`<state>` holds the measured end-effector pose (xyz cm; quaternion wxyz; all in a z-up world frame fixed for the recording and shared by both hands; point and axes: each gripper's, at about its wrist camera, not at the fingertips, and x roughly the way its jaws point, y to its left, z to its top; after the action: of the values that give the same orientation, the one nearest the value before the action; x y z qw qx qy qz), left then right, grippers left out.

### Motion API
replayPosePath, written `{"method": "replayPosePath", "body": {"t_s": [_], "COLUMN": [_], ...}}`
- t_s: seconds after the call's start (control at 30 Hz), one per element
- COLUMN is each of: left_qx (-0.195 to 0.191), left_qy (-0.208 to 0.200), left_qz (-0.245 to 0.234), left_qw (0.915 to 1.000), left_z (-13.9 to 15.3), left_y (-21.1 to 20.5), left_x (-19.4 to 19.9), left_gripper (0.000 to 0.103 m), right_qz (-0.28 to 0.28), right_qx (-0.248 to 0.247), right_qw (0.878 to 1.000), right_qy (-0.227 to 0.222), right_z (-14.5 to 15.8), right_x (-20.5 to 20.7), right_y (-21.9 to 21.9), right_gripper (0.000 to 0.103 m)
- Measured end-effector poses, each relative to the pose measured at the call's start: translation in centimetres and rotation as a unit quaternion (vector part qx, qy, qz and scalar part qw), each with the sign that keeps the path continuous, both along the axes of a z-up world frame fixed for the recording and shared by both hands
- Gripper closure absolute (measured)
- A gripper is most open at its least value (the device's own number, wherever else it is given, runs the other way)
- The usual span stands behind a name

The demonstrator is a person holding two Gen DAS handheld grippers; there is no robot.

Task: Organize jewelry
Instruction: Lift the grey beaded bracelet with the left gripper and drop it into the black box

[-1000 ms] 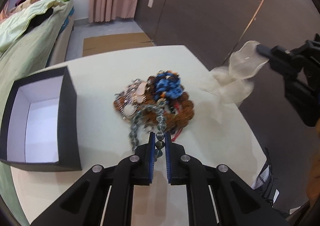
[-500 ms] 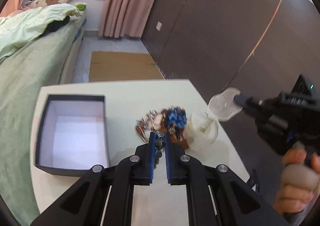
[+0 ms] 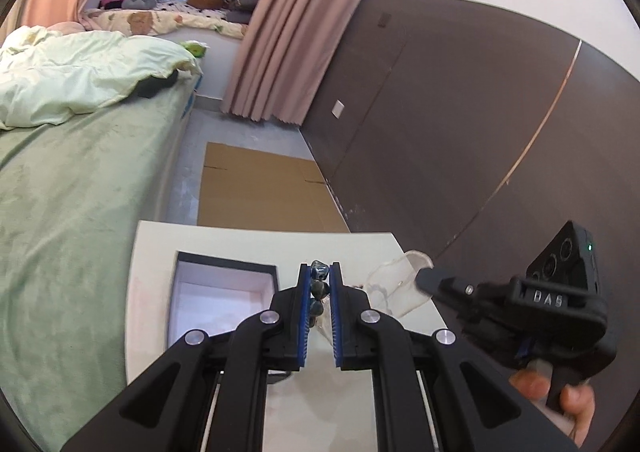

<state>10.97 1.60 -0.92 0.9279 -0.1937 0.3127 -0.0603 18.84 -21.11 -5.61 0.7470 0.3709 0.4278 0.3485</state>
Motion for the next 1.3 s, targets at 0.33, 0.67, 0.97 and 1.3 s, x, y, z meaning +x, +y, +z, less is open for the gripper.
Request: {"method": "replayPosePath", "body": {"t_s": [0.33,0.67,0.97,1.3], "left_qx": [-0.005,-0.02,-0.022,-0.019], "left_qy": [-0.011,-0.003,0.007,0.038], "left_qz": [0.051,0.09,0.069,0.045], "left_qw": [0.9986,0.9957,0.9974,0.9981], "left_z": [1.1,0.8,0.3,-1.5], "left_y": [4.6,7.9,6.9,4.8], "left_x": [-1.3,-2.0,-1.7,-0.1], "left_gripper": [0.096,0.096,0.096,0.074], "right_qz": [0.054,0.075,0.045,0.01], "right_qx": [0.01,-0.024,-0.037,-0.062], "right_qw": [0.998,0.996,0.998,0.998], "right_qy": [-0.004,0.034,0.024,0.022], "right_z": [-0.5,-3.8,-3.2,-2.2], "right_x": [-0.7,0.0,0.3,0.2], "right_y": [5.5,9.7,8.5,4.5], "right_gripper": [0.101,0.1,0.028,0.028]}}
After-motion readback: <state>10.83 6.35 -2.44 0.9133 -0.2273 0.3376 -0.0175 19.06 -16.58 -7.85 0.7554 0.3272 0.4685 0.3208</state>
